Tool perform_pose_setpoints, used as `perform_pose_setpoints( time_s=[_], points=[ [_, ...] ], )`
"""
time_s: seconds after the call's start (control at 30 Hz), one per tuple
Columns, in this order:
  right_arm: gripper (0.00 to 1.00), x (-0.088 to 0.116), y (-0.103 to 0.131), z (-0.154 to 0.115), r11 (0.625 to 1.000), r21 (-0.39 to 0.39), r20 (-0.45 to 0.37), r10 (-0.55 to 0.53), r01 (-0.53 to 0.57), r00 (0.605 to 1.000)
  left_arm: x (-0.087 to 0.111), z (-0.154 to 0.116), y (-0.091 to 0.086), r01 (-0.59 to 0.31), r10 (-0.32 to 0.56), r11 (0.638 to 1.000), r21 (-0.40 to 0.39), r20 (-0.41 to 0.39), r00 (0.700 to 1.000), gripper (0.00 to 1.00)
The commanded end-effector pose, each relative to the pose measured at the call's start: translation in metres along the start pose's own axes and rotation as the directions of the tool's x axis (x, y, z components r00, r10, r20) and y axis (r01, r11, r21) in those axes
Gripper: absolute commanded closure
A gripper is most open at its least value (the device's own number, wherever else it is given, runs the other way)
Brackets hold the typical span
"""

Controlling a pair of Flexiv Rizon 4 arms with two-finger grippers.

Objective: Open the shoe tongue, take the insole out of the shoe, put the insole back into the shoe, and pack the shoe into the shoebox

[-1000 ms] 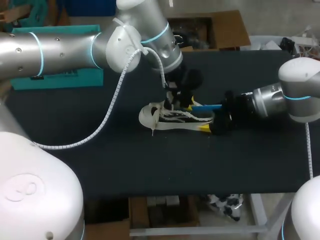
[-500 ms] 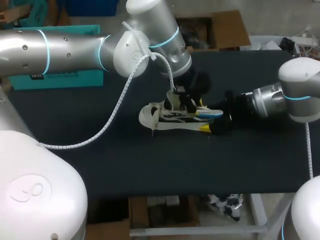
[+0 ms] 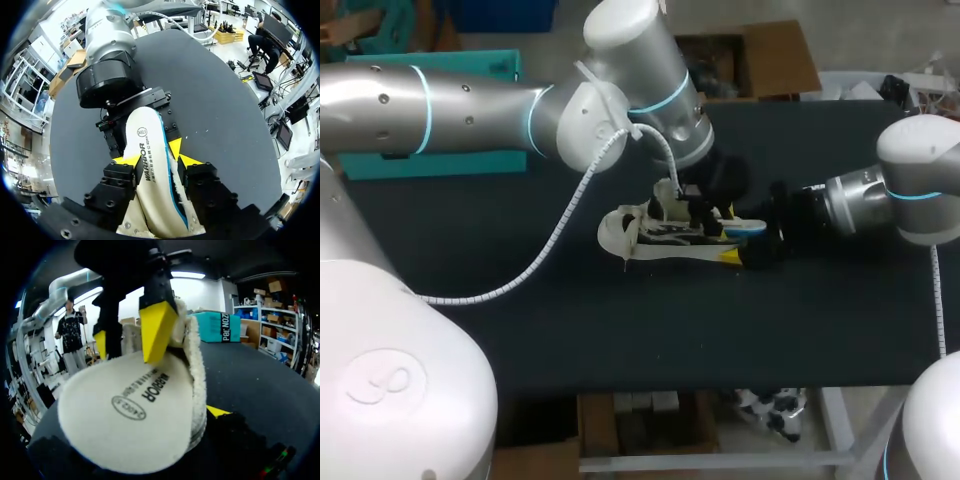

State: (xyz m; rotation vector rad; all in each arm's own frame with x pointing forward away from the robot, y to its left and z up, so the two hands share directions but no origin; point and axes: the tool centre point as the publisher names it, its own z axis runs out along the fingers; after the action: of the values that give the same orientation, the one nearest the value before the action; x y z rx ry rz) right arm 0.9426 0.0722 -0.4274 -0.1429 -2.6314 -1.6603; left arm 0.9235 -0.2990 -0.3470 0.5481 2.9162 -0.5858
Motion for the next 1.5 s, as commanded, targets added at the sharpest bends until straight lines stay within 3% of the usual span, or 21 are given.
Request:
perform_pose_setpoints(
  time_s=[0.03,0.43,0.67,0.8,1.1,1.27,1.3,1.33,1.37,1.5],
  points=[
    [1.0,0.0,-0.005,0.004,1.0,-0.001,-0.002,0.0,0.0,1.0,-0.009,0.016,-0.008,0.005,-0.005,1.0,-0.023,0.003,1.0,0.53],
    [1.0,0.0,-0.005,0.004,1.0,-0.001,-0.002,0.0,0.0,1.0,-0.024,0.003,-0.006,0.027,-0.027,1.0,-0.015,0.048,0.999,0.59],
    [1.0,0.0,-0.005,0.004,1.0,-0.001,-0.002,0.0,0.0,1.0,-0.021,-0.005,-0.007,0.017,-0.016,1.0,-0.013,0.065,0.998,0.74],
    [1.0,0.0,-0.005,0.004,1.0,-0.001,-0.002,0.0,0.0,1.0,-0.026,-0.002,-0.006,0.026,-0.025,0.999,-0.025,0.064,0.998,1.0],
    [1.0,0.0,-0.005,0.004,1.0,-0.001,-0.002,0.0,0.0,1.0,-0.025,-0.025,-0.013,0.003,-0.006,0.999,0.035,0.08,0.997,1.0],
    [1.0,0.0,-0.005,0.004,1.0,-0.001,-0.002,0.0,0.0,1.0,-0.02,-0.045,-0.025,-0.037,0.029,0.991,0.128,0.067,0.997,1.0],
    [0.96,0.0,-0.003,0.002,1.0,0.014,-0.002,0.001,-0.001,1.0,-0.019,-0.048,-0.028,-0.043,0.034,0.989,0.143,0.068,0.997,1.0],
    [0.31,-0.001,0.0,0.001,1.0,0.021,-0.004,0.001,0.0,1.0,-0.018,-0.052,-0.03,-0.052,0.042,0.985,0.166,0.064,0.997,1.0],
    [0.0,-0.001,0.002,-0.001,1.0,0.028,-0.008,-0.004,0.004,1.0,-0.017,-0.055,-0.033,-0.061,0.052,0.978,0.198,0.052,0.997,1.0],
    [0.0,0.0,0.006,-0.01,0.997,0.076,-0.013,0.015,-0.014,1.0,-0.015,-0.071,-0.046,-0.093,0.091,0.943,0.321,0.021,0.996,1.0]
  ],
)
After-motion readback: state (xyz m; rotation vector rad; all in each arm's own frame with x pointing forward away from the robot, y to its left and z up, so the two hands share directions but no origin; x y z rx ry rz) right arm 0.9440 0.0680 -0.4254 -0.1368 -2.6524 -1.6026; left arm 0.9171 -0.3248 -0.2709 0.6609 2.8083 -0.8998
